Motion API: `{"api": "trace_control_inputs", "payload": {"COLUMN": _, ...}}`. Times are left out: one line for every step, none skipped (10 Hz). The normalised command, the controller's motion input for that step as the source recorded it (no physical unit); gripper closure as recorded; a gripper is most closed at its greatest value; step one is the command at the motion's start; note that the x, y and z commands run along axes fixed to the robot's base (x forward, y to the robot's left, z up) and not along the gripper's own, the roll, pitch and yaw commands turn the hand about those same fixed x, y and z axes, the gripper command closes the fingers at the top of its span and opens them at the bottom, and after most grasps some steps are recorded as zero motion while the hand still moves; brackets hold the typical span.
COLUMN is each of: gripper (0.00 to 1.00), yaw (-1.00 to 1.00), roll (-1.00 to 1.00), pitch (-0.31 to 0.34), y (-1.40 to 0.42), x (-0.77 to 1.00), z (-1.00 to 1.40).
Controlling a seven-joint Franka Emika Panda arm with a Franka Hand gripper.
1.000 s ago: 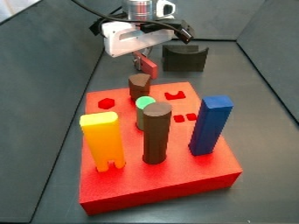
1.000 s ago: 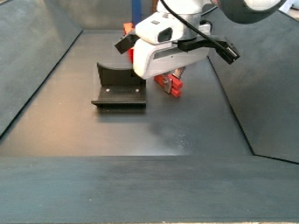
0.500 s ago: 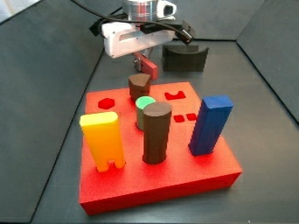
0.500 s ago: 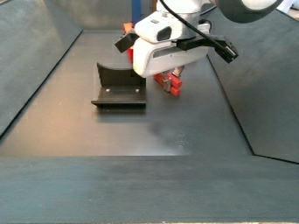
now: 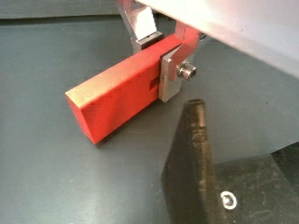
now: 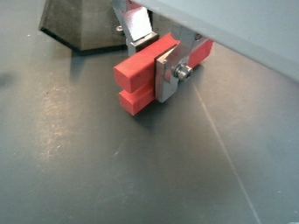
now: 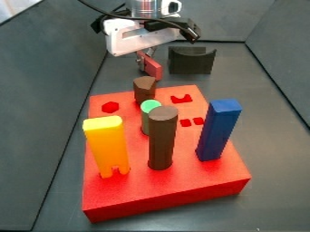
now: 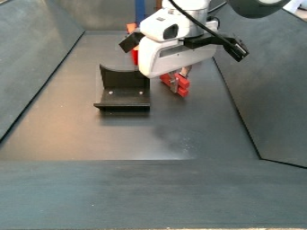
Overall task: Pick up the double-square object. Move up. Place the double-square object on the fixture. Regrasp the double-square object. Move to above the board. Insert the double-square object.
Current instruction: Move up, then place the double-square object on the fixture.
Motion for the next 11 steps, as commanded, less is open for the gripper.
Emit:
{"api": "trace_control_inputs", "payload": {"gripper": 1.0, "yaw": 0.0, "roll": 0.0, "pitch": 0.0, "y": 0.0, "x": 0.0, "z": 0.83}}
{"api": "trace_control_inputs", "payload": {"gripper": 1.0, "yaw": 0.01, "roll": 0.0, "pitch": -0.003, "y": 0.02, "x": 0.0, "z": 0.84}}
{"api": "trace_control_inputs", "payload": {"gripper": 1.0, "yaw": 0.01, "roll": 0.01, "pitch": 0.02, "y": 0.02, "x": -0.04, "z": 0.73}}
{"api": "trace_control_inputs", "payload": {"gripper": 1.0, "yaw": 0.0, "roll": 0.01, "pitch": 0.021, "y": 0.02, "x": -0.03, "z": 0.6}}
{"api": "trace_control_inputs", "payload": {"gripper": 1.0, "yaw": -0.01, "roll": 0.02, "pitch": 0.03, "y": 0.01, "x": -0.02, "z": 0.39}}
{"api": "trace_control_inputs", "payload": {"gripper": 1.0, "yaw": -0.01, "roll": 0.03, "pitch": 0.034, "y": 0.01, "x": -0.02, "z": 0.29}}
{"api": "trace_control_inputs", "payload": {"gripper": 1.0, "yaw": 0.0, "roll": 0.0, "pitch": 0.0, "y": 0.0, "x": 0.0, "z": 1.0}}
{"api": "trace_control_inputs", "payload": {"gripper": 1.0, "yaw": 0.0, "roll": 0.0, "pitch": 0.006, "y": 0.0, "x": 0.0, "z": 1.0}}
{"api": "trace_control_inputs", "payload": {"gripper": 1.0, "yaw": 0.0, "roll": 0.01, "pitch": 0.022, "y": 0.0, "x": -0.01, "z": 1.0}}
{"api": "trace_control_inputs", "payload": {"gripper": 1.0, "yaw": -0.01, "roll": 0.01, "pitch": 0.021, "y": 0.0, "x": -0.02, "z": 1.0}}
{"api": "trace_control_inputs", "payload": {"gripper": 1.0, "yaw": -0.01, "roll": 0.03, "pitch": 0.023, "y": 0.01, "x": -0.02, "z": 1.0}}
